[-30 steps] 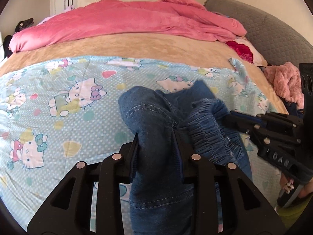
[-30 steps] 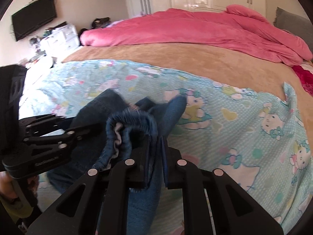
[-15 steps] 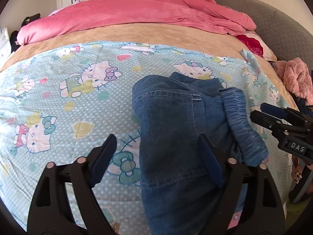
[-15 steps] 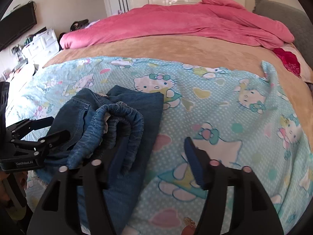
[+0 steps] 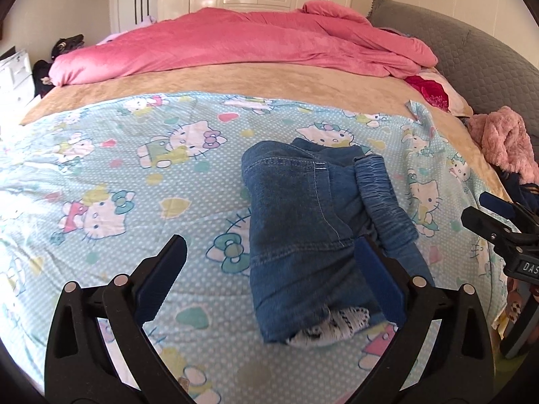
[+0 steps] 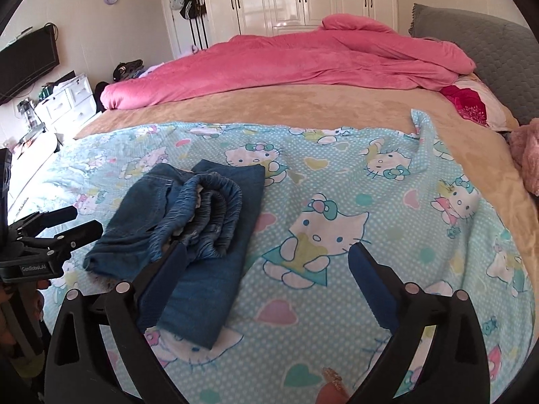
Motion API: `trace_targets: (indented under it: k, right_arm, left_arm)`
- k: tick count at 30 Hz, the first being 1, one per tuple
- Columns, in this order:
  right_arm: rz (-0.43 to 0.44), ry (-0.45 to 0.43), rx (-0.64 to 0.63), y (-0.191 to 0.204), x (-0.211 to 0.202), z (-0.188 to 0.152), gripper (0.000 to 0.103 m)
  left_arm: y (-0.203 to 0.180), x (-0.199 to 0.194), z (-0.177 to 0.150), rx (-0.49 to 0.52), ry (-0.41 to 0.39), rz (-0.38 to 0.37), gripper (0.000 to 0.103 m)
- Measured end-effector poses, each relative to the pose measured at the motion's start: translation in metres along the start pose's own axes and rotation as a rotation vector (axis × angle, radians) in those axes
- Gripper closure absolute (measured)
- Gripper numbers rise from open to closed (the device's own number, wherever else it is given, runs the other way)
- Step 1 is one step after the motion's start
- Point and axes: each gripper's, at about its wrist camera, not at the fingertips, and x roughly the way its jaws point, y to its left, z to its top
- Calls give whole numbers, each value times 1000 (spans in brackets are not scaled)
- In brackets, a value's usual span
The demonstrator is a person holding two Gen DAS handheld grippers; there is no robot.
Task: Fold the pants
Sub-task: 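Withdraw both open tools from the folded denim stack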
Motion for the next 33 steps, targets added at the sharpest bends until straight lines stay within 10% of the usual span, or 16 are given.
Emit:
trace_targets:
  k: [33]
  right_arm:
    - [-7, -182, -100, 39, -92, -12, 5]
  left_arm:
    - [-16, -81, -30, 16, -122, 38, 9]
